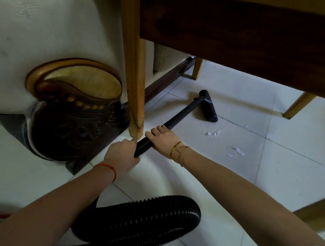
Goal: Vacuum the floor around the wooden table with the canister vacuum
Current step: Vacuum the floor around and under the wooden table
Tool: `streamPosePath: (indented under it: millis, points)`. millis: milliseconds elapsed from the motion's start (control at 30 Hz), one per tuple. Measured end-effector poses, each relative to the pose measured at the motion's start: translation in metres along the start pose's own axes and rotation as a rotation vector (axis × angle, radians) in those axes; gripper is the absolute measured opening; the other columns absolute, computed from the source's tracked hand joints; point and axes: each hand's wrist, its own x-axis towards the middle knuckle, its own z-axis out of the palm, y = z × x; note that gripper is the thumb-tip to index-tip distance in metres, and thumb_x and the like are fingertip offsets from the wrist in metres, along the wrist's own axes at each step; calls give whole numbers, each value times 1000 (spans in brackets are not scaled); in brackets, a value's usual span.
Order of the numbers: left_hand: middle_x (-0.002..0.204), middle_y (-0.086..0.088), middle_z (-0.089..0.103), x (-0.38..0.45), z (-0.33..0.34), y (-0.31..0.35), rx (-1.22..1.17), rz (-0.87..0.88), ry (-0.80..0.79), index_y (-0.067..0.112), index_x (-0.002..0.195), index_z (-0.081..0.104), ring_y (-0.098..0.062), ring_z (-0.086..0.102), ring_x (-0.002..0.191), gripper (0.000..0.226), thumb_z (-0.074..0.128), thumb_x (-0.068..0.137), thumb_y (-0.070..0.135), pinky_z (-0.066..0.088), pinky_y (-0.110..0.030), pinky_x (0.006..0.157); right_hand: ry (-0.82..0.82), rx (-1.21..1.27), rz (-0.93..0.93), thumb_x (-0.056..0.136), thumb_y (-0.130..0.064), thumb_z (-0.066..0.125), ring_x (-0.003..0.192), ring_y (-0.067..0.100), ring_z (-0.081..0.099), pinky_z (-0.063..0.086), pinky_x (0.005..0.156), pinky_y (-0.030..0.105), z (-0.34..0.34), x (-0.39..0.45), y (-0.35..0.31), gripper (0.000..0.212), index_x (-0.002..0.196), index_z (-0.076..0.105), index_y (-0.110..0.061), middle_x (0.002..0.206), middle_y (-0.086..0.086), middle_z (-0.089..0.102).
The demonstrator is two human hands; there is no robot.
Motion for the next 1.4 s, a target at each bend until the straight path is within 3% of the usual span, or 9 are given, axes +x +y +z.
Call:
streamPosePath:
  millis: [200, 367, 567, 733, 1167, 1400]
  points:
    - [98, -6, 62, 17, 3, 44, -30, 127, 14, 14, 104, 49, -26, 63, 86, 26, 56, 87, 31, 41, -30, 64, 33, 15, 119, 71, -20, 77, 81, 33, 63, 53, 81, 40, 7, -39, 34, 37, 102, 60, -10, 86, 11, 64]
    - [100, -7, 62, 28, 2, 83, 17, 210, 15, 12, 107, 48, -26, 63, 88, 27, 55, 87, 29, 38, -29, 62, 57, 35, 195, 79, -20, 69, 93, 35, 61, 51, 91, 45, 13, -73, 60, 34, 109, 57, -10, 96, 12, 64]
    - [101, -7, 62, 36, 1, 123, 60, 269, 14, 11, 110, 47, -26, 64, 86, 27, 55, 88, 24, 38, -29, 62, 77, 80, 258, 78, -17, 71, 90, 34, 60, 52, 87, 44, 16, -105, 86, 31, 105, 57, -9, 94, 11, 62]
    - [101, -7, 62, 39, 0, 141, 69, 293, 15, 10, 111, 46, -25, 63, 86, 27, 54, 89, 23, 38, -29, 62, 78, 99, 277, 84, -19, 66, 102, 33, 55, 46, 98, 46, 19, -120, 100, 32, 113, 54, -12, 105, 10, 59]
    - [99, -6, 60, 29, -4, 85, 64, 180, 4, 12, 107, 46, -24, 62, 85, 26, 55, 88, 28, 39, -29, 60, 30, 157, 208, 90, -25, 58, 118, 36, 48, 38, 108, 48, 12, -73, 62, 36, 123, 49, -14, 117, 12, 57]
    - [100, -5, 61, 14, -5, 45, 43, 138, -7, 13, 111, 46, -23, 64, 85, 30, 55, 89, 31, 47, -30, 66, 112, 92, 126, 88, -29, 61, 98, 32, 56, 47, 93, 44, 12, -46, 32, 34, 117, 51, -15, 105, 11, 61]
